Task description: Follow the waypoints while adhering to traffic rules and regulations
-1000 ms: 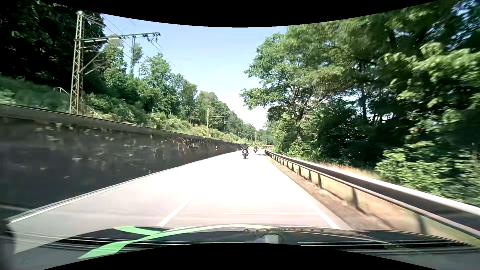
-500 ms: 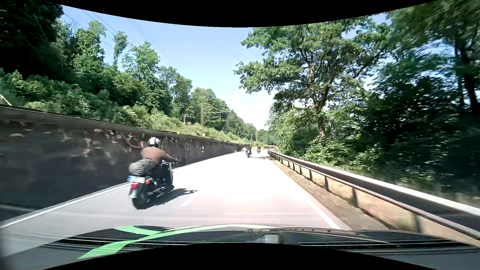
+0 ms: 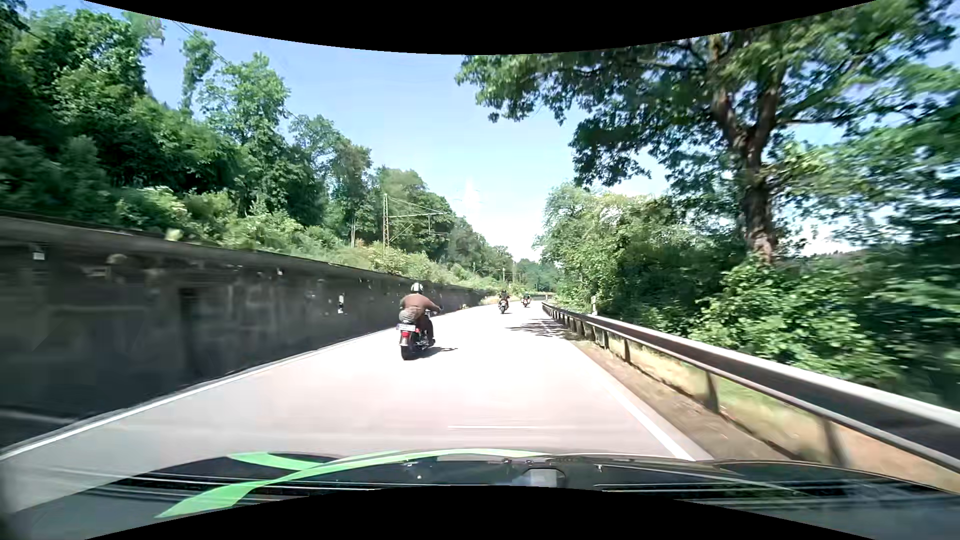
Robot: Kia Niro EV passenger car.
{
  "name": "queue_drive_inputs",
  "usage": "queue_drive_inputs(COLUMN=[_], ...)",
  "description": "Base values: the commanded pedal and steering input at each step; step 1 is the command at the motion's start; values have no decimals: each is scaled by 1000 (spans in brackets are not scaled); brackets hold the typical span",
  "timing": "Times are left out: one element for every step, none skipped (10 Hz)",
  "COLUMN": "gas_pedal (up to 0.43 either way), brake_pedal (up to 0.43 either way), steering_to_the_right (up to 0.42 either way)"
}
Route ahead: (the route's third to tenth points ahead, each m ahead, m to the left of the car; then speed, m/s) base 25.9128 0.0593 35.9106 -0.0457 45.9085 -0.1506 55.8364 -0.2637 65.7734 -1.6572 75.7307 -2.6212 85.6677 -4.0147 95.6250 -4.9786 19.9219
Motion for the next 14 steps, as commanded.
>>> queue_drive_inputs(gas_pedal=[220, 220, 209, 189, 177, 177, 177, 189, 189, 189, 177, 169, 138, 138], brake_pedal=[0, 0, 0, 0, 0, 0, 0, 0, 0, 0, 0, 0, 0, 0], steering_to_the_right=[3, 2, 3, 2, 2, 3, 4, 7, 9, 10, 10, 12, 13, 14])
